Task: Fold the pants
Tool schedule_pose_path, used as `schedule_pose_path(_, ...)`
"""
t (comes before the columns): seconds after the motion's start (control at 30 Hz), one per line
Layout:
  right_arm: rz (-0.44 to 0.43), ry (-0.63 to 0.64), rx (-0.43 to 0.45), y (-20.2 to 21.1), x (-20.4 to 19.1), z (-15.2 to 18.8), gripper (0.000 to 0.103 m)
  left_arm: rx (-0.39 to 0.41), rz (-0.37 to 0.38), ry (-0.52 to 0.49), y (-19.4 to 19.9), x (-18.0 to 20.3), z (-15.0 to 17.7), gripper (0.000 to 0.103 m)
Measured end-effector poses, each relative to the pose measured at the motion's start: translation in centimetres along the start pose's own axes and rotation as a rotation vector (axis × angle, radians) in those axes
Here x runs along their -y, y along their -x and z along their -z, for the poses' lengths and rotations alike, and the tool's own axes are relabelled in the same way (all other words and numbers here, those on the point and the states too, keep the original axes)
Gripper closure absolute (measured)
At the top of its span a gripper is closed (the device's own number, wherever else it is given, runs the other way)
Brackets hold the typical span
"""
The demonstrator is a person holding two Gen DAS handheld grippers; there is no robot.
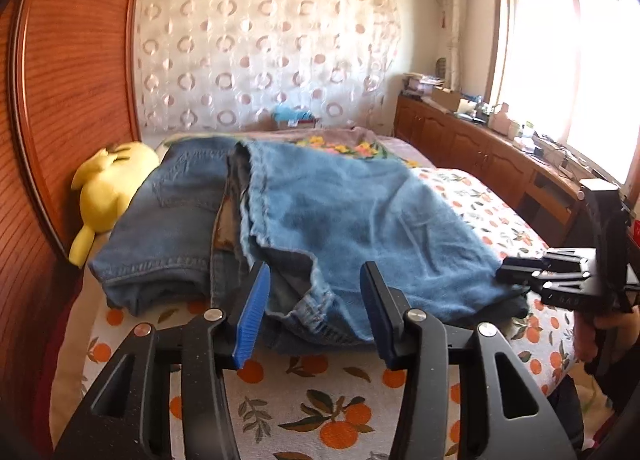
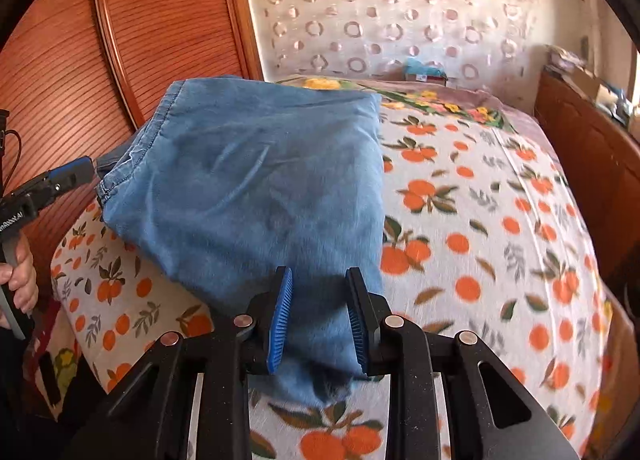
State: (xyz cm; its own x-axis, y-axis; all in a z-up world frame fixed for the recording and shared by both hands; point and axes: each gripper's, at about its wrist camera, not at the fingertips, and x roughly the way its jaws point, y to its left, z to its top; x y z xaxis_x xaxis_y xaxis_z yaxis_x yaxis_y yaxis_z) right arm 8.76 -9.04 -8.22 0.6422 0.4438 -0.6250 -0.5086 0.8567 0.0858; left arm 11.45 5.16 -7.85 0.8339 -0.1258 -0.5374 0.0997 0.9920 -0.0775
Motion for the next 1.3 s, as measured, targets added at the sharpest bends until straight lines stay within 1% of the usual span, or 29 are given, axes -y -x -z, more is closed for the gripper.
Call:
schedule_pose_path(0.1,0.004,-0.02,0.007,-0.2,0.2,0.9,0.07,-0.013,0.004,-0.05,-0.6,1.1,-0.3,0.066)
schedule_pose_path(0.17,0.002,-0.034,0.012,-0.2,0.2,1.2,0.067,-0.039,0.001,-0.067,-1.6,1.3,-0.2,0.067)
schedule_pose_path(0.23,0.003,-0.037,0.021,-0.1,0.4,1.8,0.066,-0.091,-0.02,-0.056,-2.9,1.0,0.2,0.07)
schedule_pose_path(0.37,-0.004,-0.05,0.034,-0.1,0.7,2.6,0.063,-0.15,-0.047,-0.059,-4.0,0.3,1.1,0.071)
schedule_pose_path(0.43,-0.014,-0.063,0.032,-0.3,0.9,2.7,0.062,-0.16,-0.047,-0.062,-3.9,0.1,1.4,0.085)
schedule_pose_path(0.5,-0.021,-0.07,0.03,-0.4,1.3,2.7,0.061,-0.158,-0.037,-0.058,-3.5,-0.2,1.6,0.093)
schedule_pose_path(0.63,-0.015,-0.065,0.034,-0.5,1.5,2.6,0.061,-0.137,-0.039,-0.037,-2.6,-1.1,1.7,0.096)
schedule_pose_path(0.73,-0.026,-0.061,0.034,-0.6,1.3,2.5,0.058,-0.128,-0.064,0.005,-2.5,-2.5,1.9,0.096)
schedule_pose_path(0.77,-0.029,-0.056,0.034,-0.6,1.3,2.5,0.058,-0.137,-0.07,0.018,-2.8,-3.0,2.0,0.098)
schedule_pose_path(0.83,-0.026,-0.051,0.031,-0.6,1.2,2.5,0.057,-0.152,-0.075,0.029,-3.2,-3.4,2.4,0.098)
schedule_pose_path(1.03,-0.018,-0.054,0.04,0.2,1.3,2.5,0.057,-0.143,-0.081,0.008,-2.8,-2.9,2.3,0.098)
schedule_pose_path(1.17,-0.012,-0.087,0.063,1.5,2.1,2.7,0.057,-0.164,-0.094,-0.007,-2.7,-3.1,2.8,0.098)
schedule_pose_path(1.3,0.005,-0.113,0.073,2.0,2.7,2.7,0.056,-0.172,-0.136,0.015,-2.5,-4.0,3.5,0.098)
